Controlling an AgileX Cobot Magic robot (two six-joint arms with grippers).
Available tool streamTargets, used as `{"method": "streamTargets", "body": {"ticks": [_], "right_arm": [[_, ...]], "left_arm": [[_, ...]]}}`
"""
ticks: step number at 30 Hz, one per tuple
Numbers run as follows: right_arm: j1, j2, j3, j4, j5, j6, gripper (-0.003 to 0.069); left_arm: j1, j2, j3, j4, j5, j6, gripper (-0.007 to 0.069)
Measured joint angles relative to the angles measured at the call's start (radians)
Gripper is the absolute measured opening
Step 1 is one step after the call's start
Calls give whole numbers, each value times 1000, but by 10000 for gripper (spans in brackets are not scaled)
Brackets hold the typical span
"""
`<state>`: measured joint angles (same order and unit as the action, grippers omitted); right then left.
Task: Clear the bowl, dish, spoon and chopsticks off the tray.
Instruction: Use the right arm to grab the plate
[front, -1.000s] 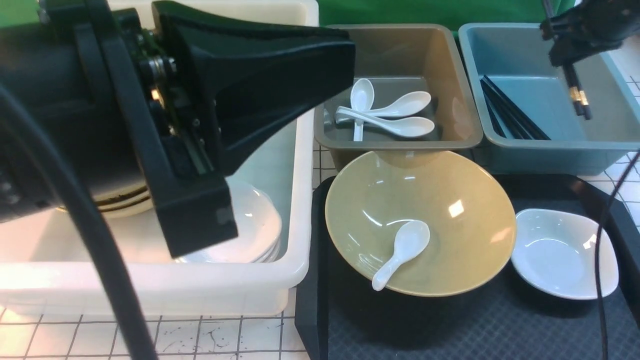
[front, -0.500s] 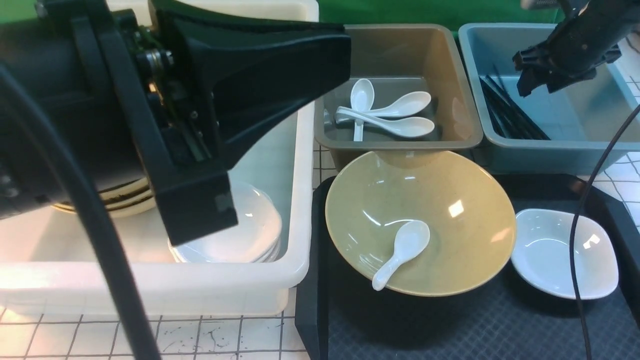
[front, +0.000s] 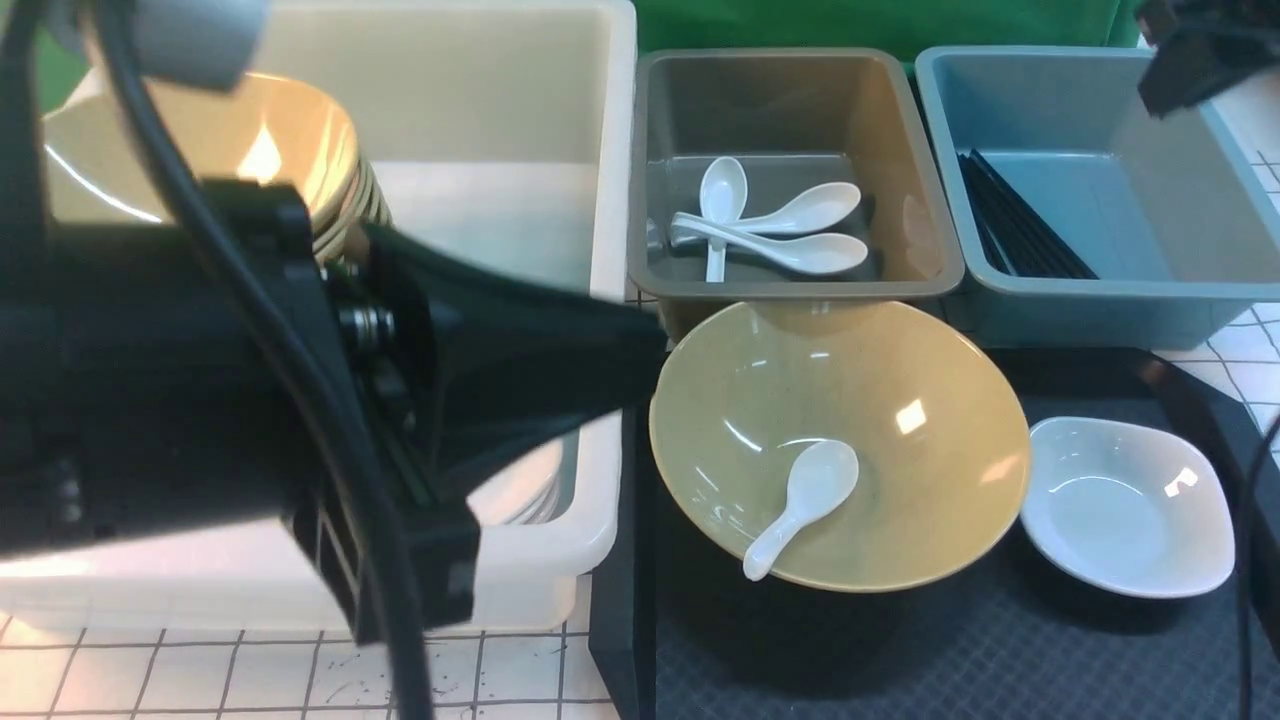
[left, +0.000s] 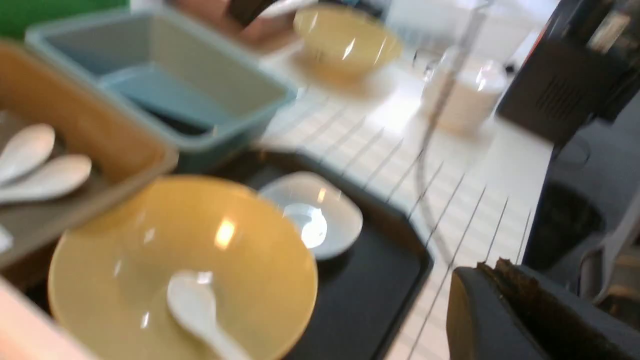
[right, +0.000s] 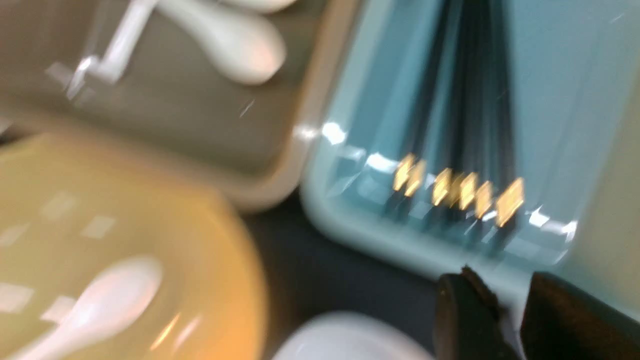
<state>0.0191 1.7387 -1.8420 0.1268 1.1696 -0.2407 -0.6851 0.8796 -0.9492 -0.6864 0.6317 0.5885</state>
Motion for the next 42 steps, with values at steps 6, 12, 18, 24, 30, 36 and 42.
{"method": "streamTargets", "body": {"ticks": [6,12,18,24,30,36,42], "right_arm": [[179,-312,477,3,-23,-86,201],[260,-382,872,-92,-219,-115,347],[260,-330,1039,-140,-497,-128,507],[260,-207,1059,-198,-677,-121,544],[261,-115,1050,-258,-719,-87,513],[262,-102,1044,-264,-726,-77,380],[268,-102,1040,-302,-749,-102,234]], "left_arm": [[0,0,0,67,26,-33,-1],[0,0,0,72,26,-35,-1],[0,0,0,72,26,-35,-1],[0,0,0,71,29,-35,-1],[0,0,0,71,38,-35,-1],[0,0,0,71,40,-46,-1],[0,0,0,71,42,-52,-1]]}}
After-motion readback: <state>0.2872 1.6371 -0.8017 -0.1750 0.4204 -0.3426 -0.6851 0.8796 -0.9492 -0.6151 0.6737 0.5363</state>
